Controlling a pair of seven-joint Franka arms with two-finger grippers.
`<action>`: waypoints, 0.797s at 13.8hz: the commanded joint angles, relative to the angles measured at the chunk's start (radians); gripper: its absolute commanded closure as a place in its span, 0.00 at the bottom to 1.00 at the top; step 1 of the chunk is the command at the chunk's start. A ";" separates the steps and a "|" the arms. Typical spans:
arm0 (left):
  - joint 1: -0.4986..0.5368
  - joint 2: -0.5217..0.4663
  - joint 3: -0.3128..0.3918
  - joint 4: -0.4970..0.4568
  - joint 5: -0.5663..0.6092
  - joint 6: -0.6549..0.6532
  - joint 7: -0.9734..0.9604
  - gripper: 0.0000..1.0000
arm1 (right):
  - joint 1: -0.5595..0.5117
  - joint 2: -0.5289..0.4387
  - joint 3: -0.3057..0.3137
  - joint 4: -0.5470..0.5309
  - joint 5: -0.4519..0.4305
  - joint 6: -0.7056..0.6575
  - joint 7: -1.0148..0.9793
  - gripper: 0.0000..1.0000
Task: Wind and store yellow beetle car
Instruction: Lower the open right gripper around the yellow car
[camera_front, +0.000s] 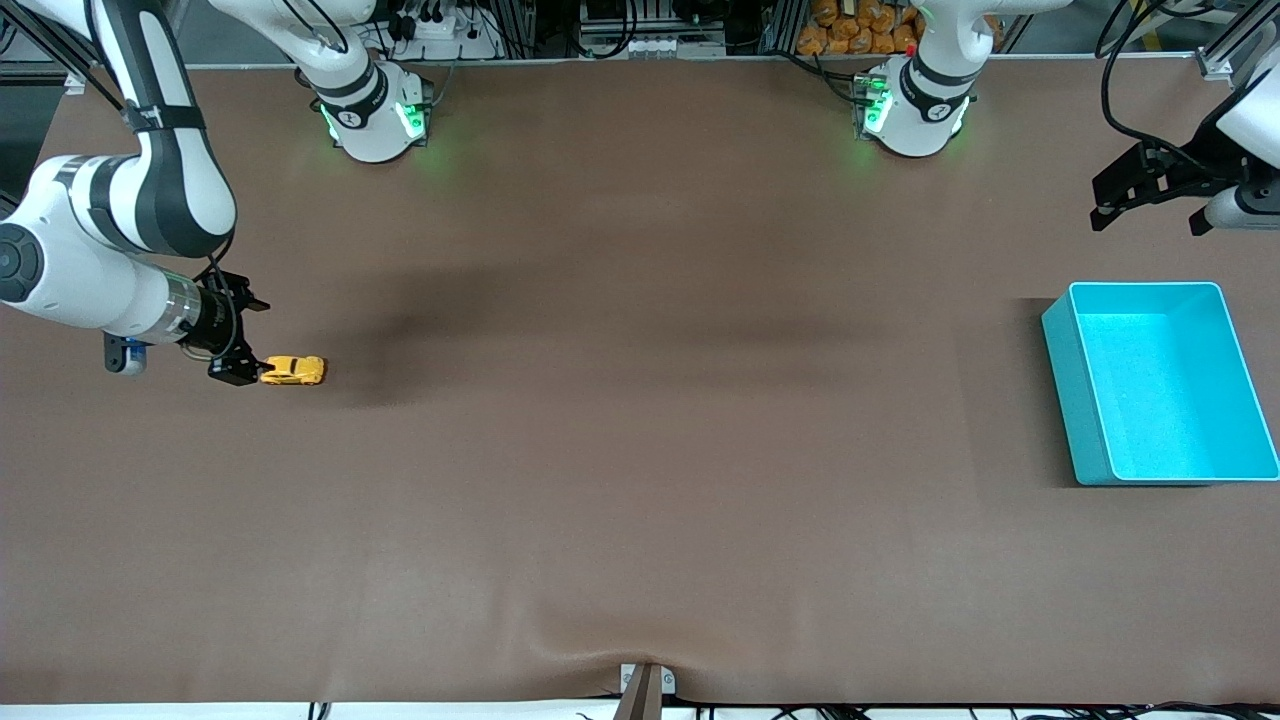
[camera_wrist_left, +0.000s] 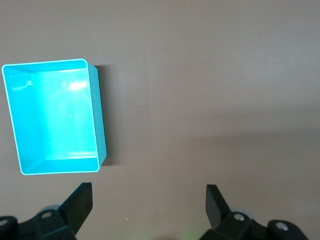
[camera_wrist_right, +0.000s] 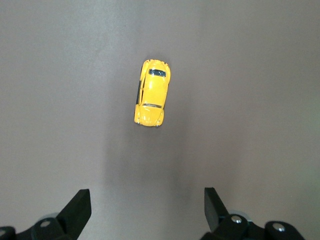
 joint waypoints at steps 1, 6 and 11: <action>0.009 -0.016 -0.004 -0.005 -0.011 0.005 0.019 0.00 | -0.013 -0.003 0.004 -0.012 0.010 0.012 0.046 0.00; 0.009 -0.014 -0.004 -0.005 -0.011 0.006 0.019 0.00 | -0.029 0.039 0.004 -0.012 0.007 0.054 0.058 0.00; 0.010 -0.013 0.001 -0.005 -0.011 0.006 0.019 0.00 | -0.090 0.082 0.004 -0.036 0.009 0.116 0.117 0.00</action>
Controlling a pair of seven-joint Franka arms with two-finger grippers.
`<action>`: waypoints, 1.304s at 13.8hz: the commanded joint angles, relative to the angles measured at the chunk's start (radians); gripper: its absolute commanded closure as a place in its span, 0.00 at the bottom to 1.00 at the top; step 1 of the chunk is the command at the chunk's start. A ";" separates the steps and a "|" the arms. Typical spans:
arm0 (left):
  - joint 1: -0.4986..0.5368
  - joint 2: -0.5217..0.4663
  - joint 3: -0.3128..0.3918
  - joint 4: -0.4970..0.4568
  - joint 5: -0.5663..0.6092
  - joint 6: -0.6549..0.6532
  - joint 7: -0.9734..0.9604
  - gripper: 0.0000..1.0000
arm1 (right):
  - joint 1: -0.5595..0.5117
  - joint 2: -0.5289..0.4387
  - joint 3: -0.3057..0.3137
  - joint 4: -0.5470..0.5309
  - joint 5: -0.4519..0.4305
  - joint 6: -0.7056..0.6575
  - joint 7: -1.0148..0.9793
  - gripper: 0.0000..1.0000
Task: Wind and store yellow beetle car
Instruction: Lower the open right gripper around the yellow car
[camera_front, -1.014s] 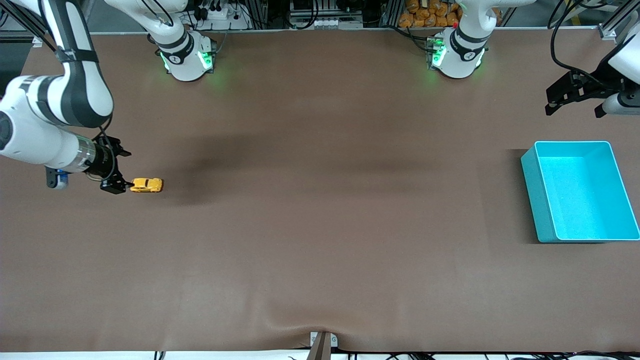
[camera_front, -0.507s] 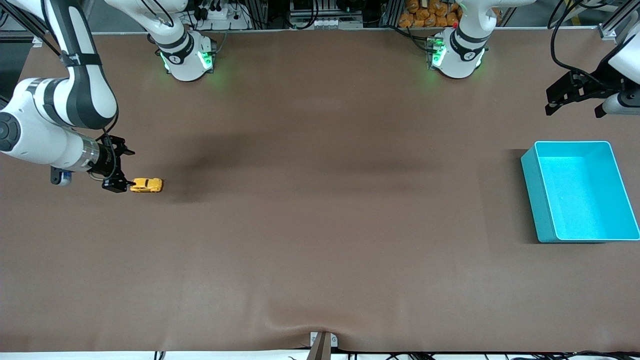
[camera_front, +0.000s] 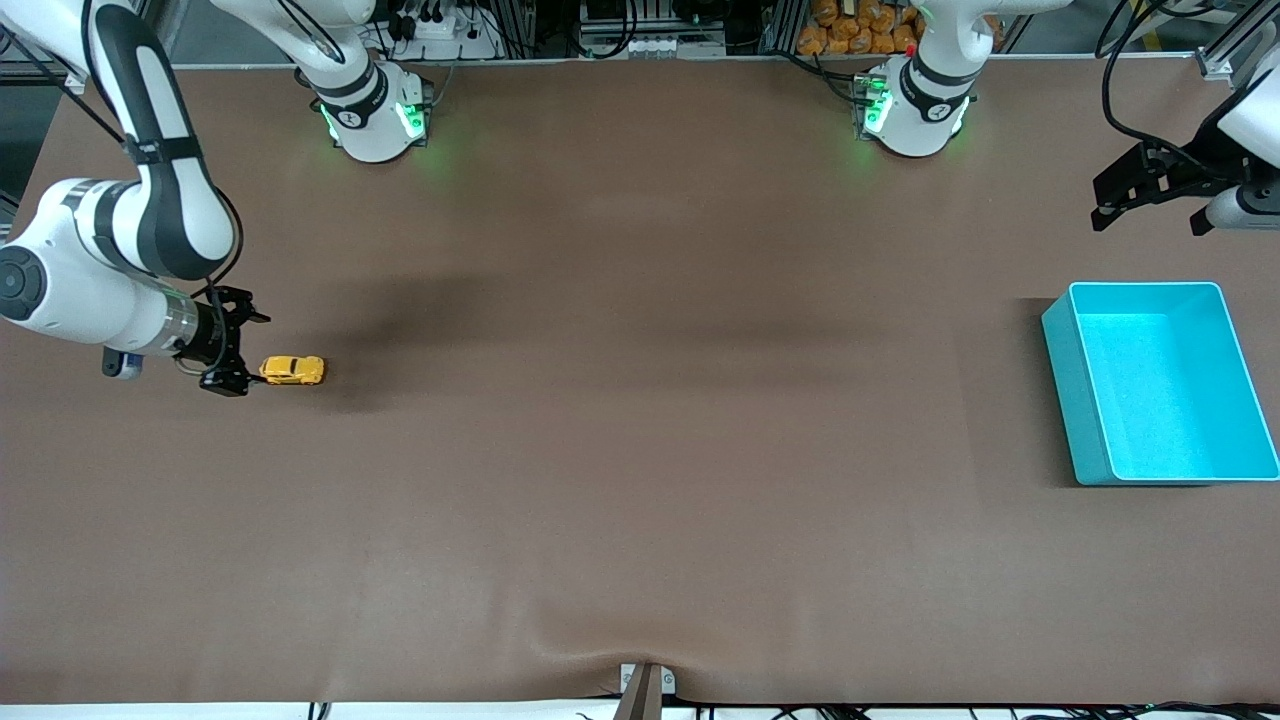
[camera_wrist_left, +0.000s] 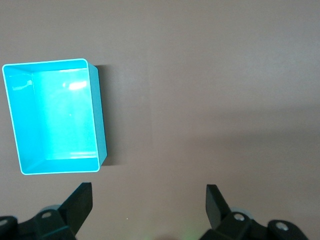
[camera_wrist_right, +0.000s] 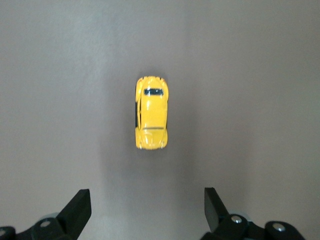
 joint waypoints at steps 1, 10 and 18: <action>0.010 -0.013 -0.002 -0.005 -0.011 0.006 0.019 0.00 | -0.045 0.006 0.011 -0.061 0.009 0.077 0.031 0.00; 0.010 -0.013 -0.002 -0.005 -0.011 0.006 0.019 0.00 | -0.040 0.064 0.011 -0.180 0.007 0.378 0.123 0.00; 0.008 -0.013 -0.003 -0.003 -0.011 0.006 0.019 0.00 | -0.031 0.110 0.010 -0.178 -0.092 0.412 0.116 0.00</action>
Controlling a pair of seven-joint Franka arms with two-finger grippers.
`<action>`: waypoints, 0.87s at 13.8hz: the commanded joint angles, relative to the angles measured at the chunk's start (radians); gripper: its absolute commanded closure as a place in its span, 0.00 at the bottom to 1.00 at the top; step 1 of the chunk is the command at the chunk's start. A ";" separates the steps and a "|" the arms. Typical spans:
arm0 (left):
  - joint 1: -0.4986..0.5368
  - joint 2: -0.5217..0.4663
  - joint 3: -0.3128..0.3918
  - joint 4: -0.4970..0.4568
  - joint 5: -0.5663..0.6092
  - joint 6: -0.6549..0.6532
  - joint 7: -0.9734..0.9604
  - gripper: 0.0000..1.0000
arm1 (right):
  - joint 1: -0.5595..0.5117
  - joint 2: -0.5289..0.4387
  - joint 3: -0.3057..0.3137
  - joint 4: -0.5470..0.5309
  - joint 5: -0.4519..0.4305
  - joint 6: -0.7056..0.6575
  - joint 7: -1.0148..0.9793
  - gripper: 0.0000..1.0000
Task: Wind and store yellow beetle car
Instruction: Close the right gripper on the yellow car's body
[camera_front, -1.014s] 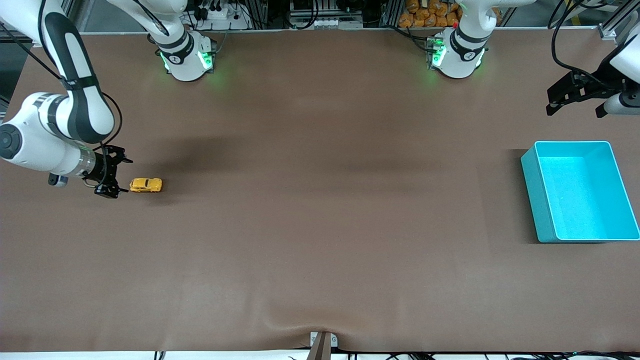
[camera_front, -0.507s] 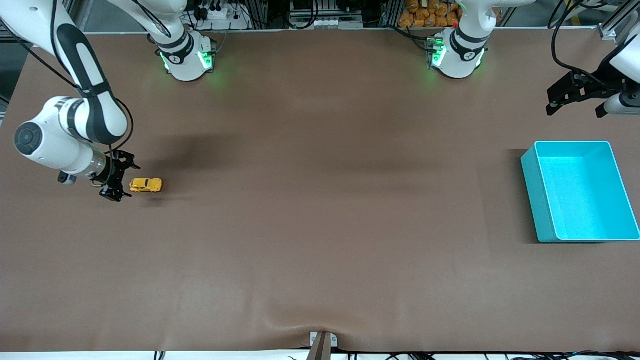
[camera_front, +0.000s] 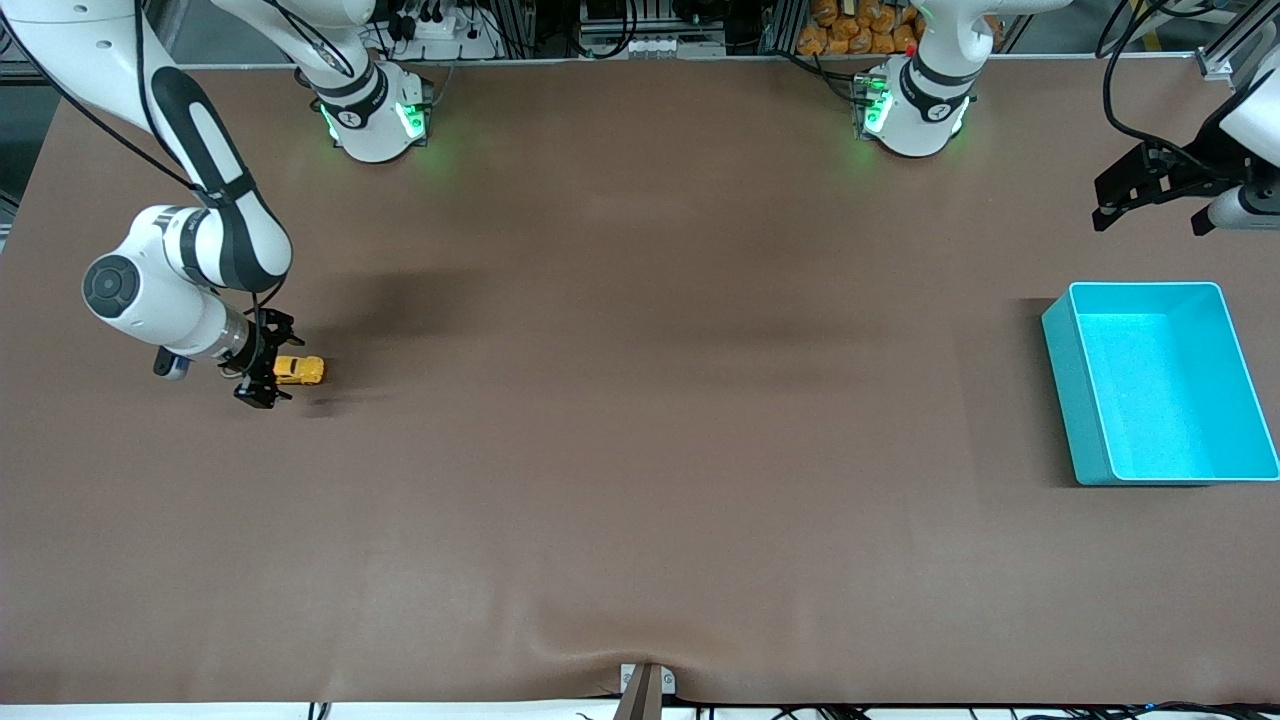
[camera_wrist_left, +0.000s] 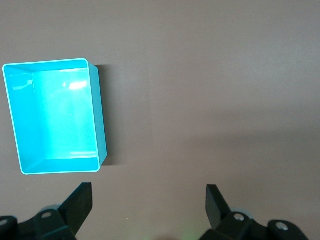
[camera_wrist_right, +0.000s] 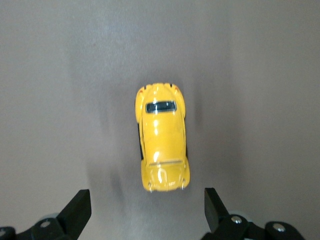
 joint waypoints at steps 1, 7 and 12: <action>0.010 -0.013 -0.004 -0.003 -0.011 0.006 0.019 0.00 | -0.035 0.006 0.002 -0.005 -0.038 0.017 0.009 0.00; 0.010 -0.013 -0.004 -0.003 -0.011 0.006 0.019 0.00 | -0.057 0.014 0.004 -0.007 -0.038 0.056 0.022 0.20; 0.008 -0.013 -0.004 -0.003 -0.011 0.008 0.019 0.00 | -0.048 0.032 0.004 -0.010 -0.038 0.064 0.023 0.21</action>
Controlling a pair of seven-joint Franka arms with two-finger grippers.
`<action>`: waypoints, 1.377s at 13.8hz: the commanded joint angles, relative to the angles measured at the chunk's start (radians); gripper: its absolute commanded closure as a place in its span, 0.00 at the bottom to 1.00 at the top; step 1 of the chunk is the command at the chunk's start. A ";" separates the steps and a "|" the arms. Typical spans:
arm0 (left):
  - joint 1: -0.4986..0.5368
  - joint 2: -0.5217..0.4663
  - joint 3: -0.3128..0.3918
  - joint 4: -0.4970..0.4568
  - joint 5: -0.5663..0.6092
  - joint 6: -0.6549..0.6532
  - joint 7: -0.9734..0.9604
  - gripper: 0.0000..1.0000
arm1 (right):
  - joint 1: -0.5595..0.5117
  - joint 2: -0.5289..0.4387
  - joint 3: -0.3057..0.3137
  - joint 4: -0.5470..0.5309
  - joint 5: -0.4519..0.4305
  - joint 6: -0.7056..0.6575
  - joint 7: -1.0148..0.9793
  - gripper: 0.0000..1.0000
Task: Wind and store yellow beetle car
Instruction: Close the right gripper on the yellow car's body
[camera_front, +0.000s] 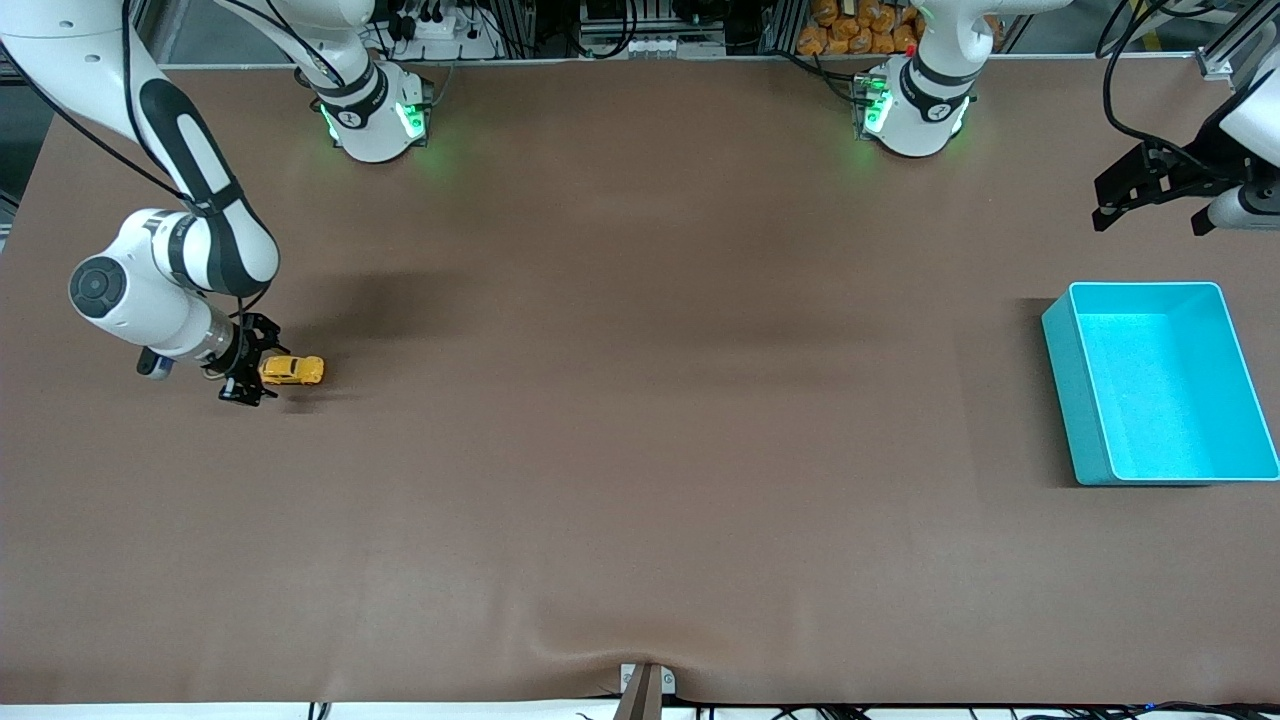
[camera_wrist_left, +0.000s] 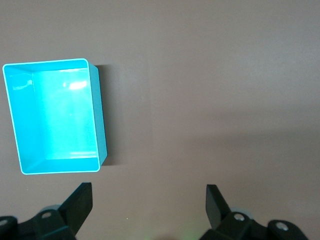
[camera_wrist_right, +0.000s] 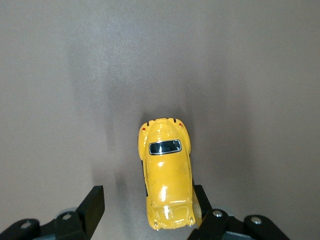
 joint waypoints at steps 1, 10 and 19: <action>0.008 -0.013 -0.004 -0.003 -0.011 0.008 0.019 0.00 | -0.003 0.002 0.005 -0.009 -0.024 0.014 0.023 0.23; 0.010 -0.013 -0.003 -0.003 -0.011 0.008 0.019 0.00 | -0.003 -0.007 0.006 -0.036 -0.024 0.012 0.023 0.32; 0.010 -0.013 -0.003 -0.003 -0.011 0.008 0.019 0.00 | -0.003 -0.011 0.006 -0.040 -0.024 0.003 0.023 0.65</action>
